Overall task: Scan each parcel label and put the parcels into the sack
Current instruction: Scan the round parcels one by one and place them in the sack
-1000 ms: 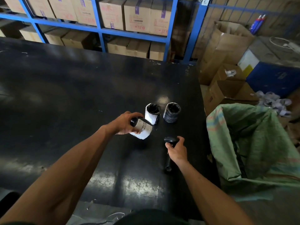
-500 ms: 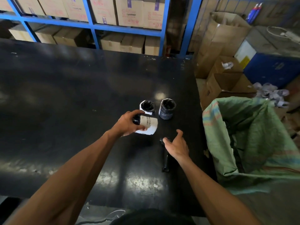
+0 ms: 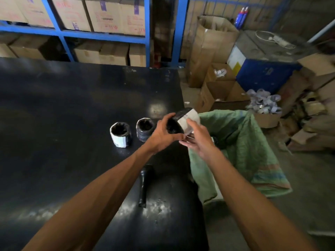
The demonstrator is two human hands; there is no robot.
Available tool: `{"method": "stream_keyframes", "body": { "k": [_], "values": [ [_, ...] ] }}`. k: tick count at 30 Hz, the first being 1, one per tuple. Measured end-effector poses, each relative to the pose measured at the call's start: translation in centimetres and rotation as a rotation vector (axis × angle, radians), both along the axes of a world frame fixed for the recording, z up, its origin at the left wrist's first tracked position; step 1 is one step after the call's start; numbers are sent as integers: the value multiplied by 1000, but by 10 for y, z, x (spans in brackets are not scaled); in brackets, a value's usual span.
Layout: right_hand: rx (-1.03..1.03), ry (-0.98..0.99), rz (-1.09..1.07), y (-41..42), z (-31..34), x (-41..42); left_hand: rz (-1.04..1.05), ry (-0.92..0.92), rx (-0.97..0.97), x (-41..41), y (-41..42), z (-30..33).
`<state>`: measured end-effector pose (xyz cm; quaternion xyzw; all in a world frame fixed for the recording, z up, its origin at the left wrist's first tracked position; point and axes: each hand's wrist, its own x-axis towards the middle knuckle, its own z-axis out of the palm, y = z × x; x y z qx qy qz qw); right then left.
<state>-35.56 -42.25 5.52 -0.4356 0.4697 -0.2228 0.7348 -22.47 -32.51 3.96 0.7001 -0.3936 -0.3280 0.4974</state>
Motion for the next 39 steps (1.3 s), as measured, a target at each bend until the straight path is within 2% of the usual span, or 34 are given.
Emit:
{"method": "stream_keyframes", "body": {
  "k": [4, 8, 11, 16, 19, 24, 28, 31, 39],
  "values": [
    [-69, 70, -47, -67, -1, -62, -92, 15, 45, -46, -53, 3],
    [-88, 186, -119, -124, -16, -116, -43, -167, 186, -85, -96, -15],
    [-163, 369, -144, -152, -37, -148, -5, -287, 299, -102, -121, -32],
    [-356, 665, -22, -182, -79, -179, 98, -285, 431, -122, -154, -47],
    [-401, 832, 114, -197, -106, -181, 115, -385, 523, -130, -165, -57],
    [-412, 902, 253, -219, -149, -166, 181, -679, 605, -134, -171, -71],
    [-439, 994, 353, -235, -174, -155, 130, -661, 555, -132, -170, -65],
    [-418, 1019, 392, -249, -187, -147, 142, -854, 568, -132, -170, -63],
    [-342, 1007, 476, -266, -228, -127, 247, -684, 497, -123, -175, -81]
  ]
}}
